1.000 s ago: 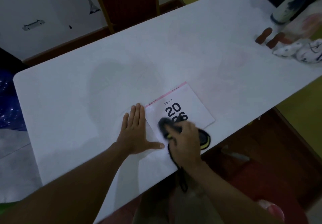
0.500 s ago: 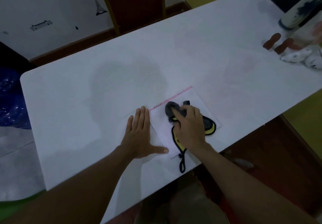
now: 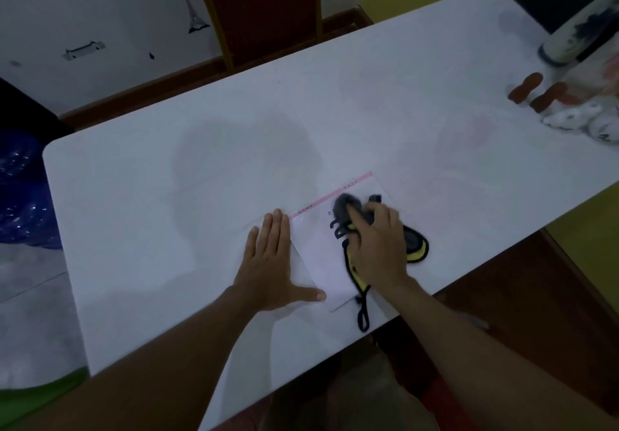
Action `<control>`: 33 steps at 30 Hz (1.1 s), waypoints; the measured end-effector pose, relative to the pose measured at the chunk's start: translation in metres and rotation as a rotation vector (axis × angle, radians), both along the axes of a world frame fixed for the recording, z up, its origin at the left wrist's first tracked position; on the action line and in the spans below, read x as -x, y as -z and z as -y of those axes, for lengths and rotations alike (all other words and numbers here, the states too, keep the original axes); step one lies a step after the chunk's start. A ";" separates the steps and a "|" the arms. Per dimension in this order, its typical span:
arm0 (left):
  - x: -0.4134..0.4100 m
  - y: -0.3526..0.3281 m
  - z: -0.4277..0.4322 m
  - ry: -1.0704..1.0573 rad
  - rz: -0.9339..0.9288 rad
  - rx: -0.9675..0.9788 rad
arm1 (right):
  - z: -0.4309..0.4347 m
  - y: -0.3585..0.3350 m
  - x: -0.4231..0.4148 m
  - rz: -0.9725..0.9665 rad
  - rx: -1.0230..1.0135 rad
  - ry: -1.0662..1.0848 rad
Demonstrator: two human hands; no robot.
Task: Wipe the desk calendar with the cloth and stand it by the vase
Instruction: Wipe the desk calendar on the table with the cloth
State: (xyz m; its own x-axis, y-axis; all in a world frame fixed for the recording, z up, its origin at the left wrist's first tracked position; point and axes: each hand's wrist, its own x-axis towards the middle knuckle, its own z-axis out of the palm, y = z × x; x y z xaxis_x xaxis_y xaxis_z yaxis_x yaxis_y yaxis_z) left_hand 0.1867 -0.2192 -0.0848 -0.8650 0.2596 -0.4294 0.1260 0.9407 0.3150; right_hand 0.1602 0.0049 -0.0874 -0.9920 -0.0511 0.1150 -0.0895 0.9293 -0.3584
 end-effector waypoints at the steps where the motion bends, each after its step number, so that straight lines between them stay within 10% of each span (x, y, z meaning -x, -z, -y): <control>1: 0.000 0.000 0.000 0.001 -0.003 0.001 | -0.002 -0.002 0.015 0.003 -0.009 0.062; 5: 0.000 0.001 0.000 0.005 -0.010 0.004 | 0.010 -0.009 0.042 0.058 0.032 0.261; 33: 0.001 0.001 0.000 0.003 -0.001 0.055 | 0.033 -0.014 -0.027 0.104 0.078 -0.373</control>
State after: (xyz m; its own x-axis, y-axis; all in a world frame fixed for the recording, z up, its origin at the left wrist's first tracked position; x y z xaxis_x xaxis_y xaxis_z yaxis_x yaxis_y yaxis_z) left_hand 0.1857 -0.2190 -0.0863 -0.8648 0.2386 -0.4418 0.1297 0.9562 0.2626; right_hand 0.1869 -0.0280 -0.0738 -0.9134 -0.4057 0.0323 -0.3754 0.8092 -0.4519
